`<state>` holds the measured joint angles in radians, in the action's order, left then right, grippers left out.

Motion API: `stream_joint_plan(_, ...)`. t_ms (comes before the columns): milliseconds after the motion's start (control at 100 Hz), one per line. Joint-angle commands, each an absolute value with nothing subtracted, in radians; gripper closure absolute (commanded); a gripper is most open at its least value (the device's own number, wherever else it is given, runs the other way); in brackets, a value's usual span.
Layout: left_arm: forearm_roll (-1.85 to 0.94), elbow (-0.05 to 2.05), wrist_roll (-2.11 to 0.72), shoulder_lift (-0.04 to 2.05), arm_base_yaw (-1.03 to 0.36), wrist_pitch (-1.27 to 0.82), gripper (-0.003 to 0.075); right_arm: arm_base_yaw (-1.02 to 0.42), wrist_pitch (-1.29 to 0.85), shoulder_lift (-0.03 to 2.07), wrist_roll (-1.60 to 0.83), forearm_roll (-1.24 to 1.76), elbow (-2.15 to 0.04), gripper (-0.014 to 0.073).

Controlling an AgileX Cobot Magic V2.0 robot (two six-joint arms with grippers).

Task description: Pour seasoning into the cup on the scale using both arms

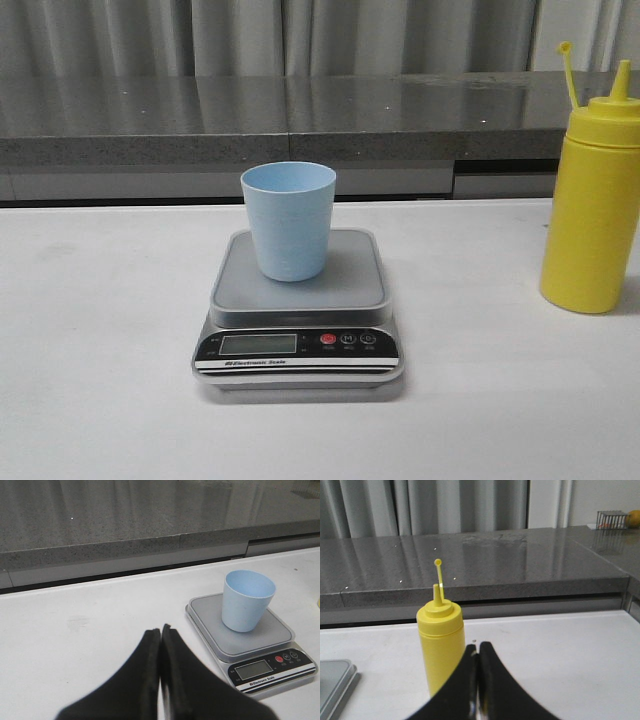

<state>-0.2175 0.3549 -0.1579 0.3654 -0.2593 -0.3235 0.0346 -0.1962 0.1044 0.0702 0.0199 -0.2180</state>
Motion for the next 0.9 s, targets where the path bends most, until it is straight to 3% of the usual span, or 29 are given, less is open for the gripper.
stream_joint_plan(0, -0.231, 0.382, -0.153, 0.372, -0.259, -0.248, 0.0741, 0.047, -0.119, 0.102, 0.077, -0.007, -0.238, 0.0661)
stream_joint_plan(690, -0.231, 0.382, -0.153, 0.372, -0.259, -0.248, 0.0741, 0.047, -0.107, 0.102, 0.076, -0.007, -0.218, 0.0661)
stream_joint_plan(890, -0.231, 0.382, -0.153, 0.372, -0.259, -0.248, 0.0741, 0.047, 0.096, 0.086, 0.109, -0.014, -0.092, 0.0661)
